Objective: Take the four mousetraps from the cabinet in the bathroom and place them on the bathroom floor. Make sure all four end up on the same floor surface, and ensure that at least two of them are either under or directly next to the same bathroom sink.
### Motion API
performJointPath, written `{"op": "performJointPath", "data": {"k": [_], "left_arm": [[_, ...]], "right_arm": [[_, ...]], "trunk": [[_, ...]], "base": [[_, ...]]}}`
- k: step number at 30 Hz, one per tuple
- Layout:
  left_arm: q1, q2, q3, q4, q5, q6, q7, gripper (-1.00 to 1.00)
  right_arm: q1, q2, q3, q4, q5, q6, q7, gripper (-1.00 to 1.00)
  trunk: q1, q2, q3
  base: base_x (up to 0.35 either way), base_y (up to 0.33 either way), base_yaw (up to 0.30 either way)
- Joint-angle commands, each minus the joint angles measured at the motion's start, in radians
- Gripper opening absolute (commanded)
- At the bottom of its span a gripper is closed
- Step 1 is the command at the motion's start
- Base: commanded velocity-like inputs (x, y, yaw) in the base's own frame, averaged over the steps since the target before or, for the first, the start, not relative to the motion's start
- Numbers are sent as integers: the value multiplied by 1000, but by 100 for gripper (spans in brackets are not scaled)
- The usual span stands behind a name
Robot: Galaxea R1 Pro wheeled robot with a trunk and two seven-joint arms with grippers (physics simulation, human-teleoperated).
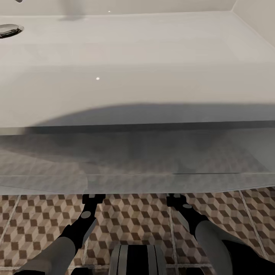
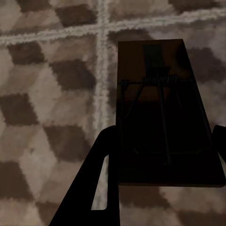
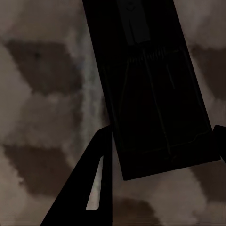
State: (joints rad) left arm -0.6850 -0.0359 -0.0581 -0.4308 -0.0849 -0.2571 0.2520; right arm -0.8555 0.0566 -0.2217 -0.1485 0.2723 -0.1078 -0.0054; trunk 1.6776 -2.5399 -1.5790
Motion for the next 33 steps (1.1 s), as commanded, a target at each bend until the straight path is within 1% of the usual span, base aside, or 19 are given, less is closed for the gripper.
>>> {"op": "performJointPath", "data": {"k": [1, 13, 24, 33], "left_arm": [[-1, 0, -5, 1, -10, -1, 12, -100], [0, 1, -5, 1, -9, -1, 12, -100], [0, -1, -5, 3, -10, -1, 12, -100], [0, -3, -6, 3, -20, -1, 12, -100]], "right_arm": [[0, 0, -9, 3, 8, -2, -1, -100], [0, 5, -11, 28, 7, 3, -1, -100], [0, 5, -14, 32, 7, 2, -1, -100], [0, 5, -15, 32, 6, -4, -1, -100]], "trunk": [[0, 0, 0], [0, 0, 0], [0, 0, 0], [0, 0, 0]], "base": [[0, 0, 0], [0, 0, 0], [0, 0, 0], [0, 0, 0]]}}
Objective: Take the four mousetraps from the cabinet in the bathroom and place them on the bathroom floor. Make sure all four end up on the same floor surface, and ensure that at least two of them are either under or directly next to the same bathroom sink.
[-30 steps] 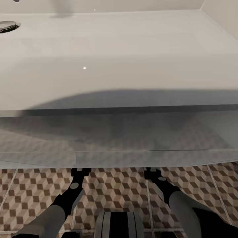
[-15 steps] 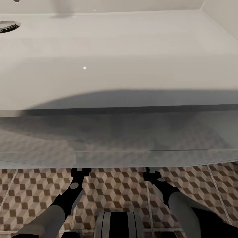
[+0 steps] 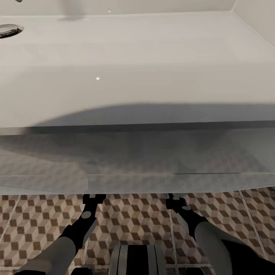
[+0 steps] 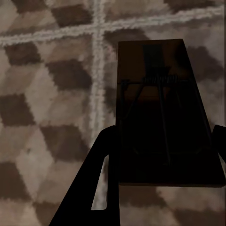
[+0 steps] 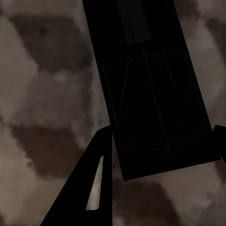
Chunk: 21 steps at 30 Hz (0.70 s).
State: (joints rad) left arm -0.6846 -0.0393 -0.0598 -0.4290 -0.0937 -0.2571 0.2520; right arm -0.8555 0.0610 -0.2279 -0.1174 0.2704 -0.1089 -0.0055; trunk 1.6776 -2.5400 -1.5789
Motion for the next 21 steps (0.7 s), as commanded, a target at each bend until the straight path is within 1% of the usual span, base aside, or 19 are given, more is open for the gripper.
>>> {"op": "performJointPath", "data": {"k": [1, 10, 21], "left_arm": [[-1, 0, -5, 1, -12, -1, 12, -100], [-1, -1, -5, 2, -11, -5, 13, -100], [0, -5, -6, 6, -3, 1, 21, -100]], "right_arm": [[0, 0, -8, 1, 8, -4, -1, -100], [0, 5, -4, -1, 16, -12, -2, -100], [0, 7, -4, -7, 17, -11, -2, -100]], "trunk": [[0, 0, 0], [0, 0, 0], [0, 0, 0]], "base": [[0, 0, 0], [0, 0, 0], [0, 0, 0]]}}
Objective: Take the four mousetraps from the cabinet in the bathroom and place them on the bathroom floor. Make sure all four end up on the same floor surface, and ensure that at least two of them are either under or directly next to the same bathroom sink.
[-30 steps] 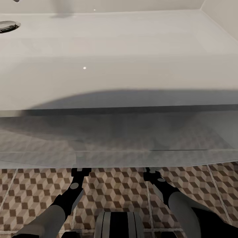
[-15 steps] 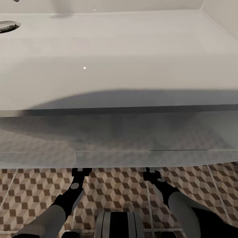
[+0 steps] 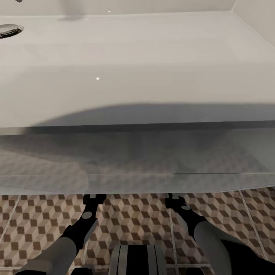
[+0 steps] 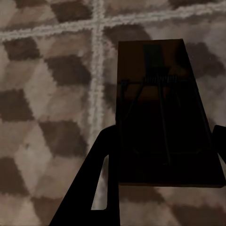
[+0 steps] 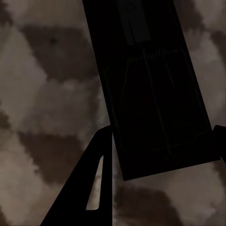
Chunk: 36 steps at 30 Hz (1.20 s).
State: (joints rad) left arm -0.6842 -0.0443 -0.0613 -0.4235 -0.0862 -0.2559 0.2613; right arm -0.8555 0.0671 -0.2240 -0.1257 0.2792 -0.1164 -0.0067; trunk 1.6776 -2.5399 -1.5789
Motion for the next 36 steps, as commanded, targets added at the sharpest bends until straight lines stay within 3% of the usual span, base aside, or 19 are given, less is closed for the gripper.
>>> {"op": "performJointPath", "data": {"k": [1, 14, 18, 36], "left_arm": [[0, 0, -5, 1, -10, 0, 12, -100], [-1, -8, -4, 2, -9, 0, 15, -100], [-1, -8, -5, 2, -10, 0, 15, -100], [-1, -7, -6, 0, -15, -3, 15, -100]], "right_arm": [[0, 0, -8, 1, 8, -3, -1, -100], [0, 0, -9, 1, 8, -2, -2, -100], [0, 0, -9, 1, 8, -2, -1, -100], [0, 0, -8, 1, 9, -2, -1, -100]], "trunk": [[0, 0, 0], [0, 0, 0], [2, -1, -16], [2, -1, -16]], "base": [[0, 0, 0], [0, 0, 0], [0, 0, 0], [0, 0, 0]]}}
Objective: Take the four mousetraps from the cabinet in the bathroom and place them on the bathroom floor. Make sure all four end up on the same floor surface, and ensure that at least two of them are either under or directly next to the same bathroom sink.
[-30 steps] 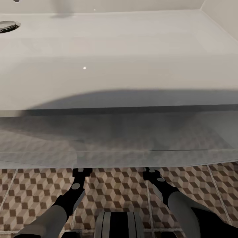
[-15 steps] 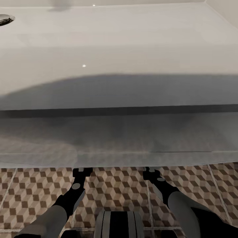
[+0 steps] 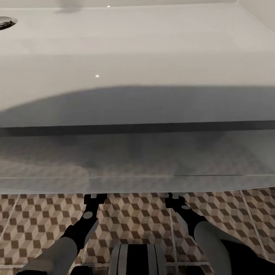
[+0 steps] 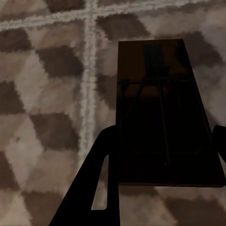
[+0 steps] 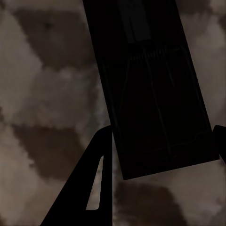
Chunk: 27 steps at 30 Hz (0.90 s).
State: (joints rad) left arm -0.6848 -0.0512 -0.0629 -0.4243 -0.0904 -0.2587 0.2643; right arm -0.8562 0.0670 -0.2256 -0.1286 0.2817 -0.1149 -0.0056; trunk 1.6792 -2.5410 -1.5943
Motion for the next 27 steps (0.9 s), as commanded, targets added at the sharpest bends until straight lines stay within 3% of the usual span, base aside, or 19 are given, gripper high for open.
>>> {"op": "performJointPath", "data": {"k": [1, 27], "left_arm": [[-1, 0, -4, 1, -11, 0, 12, -100], [0, 2, -5, 1, -12, -1, 12, -100]], "right_arm": [[0, 0, -6, 4, 7, -3, -3, -100], [0, -4, -5, 4, 4, -4, -2, -100]], "trunk": [[0, 0, -1], [0, 0, -1]], "base": [[0, 0, 0], [0, 0, 0]]}}
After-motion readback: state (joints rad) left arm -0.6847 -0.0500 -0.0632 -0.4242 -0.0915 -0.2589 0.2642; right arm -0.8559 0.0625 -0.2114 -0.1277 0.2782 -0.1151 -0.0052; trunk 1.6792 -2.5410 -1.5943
